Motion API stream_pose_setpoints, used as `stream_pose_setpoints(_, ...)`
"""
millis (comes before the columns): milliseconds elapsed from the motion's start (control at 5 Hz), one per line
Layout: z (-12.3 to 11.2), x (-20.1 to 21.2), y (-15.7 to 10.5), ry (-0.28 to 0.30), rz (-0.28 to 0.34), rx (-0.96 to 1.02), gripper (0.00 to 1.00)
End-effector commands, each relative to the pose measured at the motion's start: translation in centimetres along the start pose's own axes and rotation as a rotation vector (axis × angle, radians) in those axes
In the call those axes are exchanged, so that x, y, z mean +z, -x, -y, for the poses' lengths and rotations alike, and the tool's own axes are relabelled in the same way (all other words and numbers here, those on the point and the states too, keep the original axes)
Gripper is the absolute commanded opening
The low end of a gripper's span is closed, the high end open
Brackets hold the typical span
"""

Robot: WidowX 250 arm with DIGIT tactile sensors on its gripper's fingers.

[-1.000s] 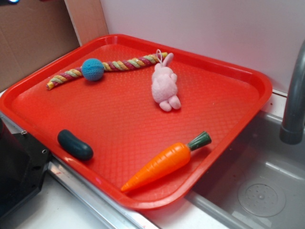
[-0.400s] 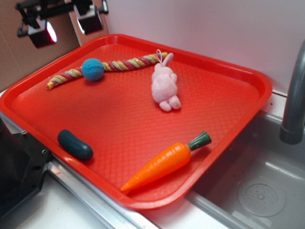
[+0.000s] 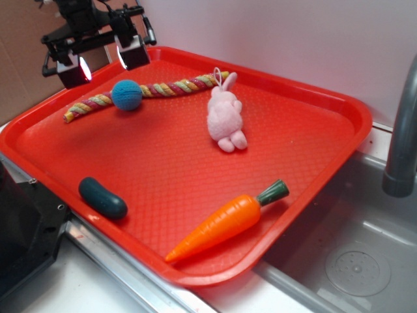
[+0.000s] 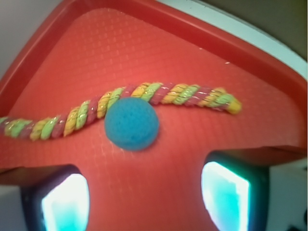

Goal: Grab the blue ball.

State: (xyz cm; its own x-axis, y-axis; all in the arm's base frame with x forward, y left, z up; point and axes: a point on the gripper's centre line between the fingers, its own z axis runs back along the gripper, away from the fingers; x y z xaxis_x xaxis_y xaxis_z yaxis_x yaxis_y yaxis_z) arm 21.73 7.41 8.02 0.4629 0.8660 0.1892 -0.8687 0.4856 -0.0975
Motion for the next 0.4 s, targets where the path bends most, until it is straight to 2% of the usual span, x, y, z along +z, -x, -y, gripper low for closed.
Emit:
stream_pose_setpoints(0, 0.13, -3.55, -1.81, -0.001, 0.008, 0.003, 1.00)
stream_pose_setpoints(200, -0.06, -3.80, -1.45, -0.002, 0.035, -0.004, 1.00)
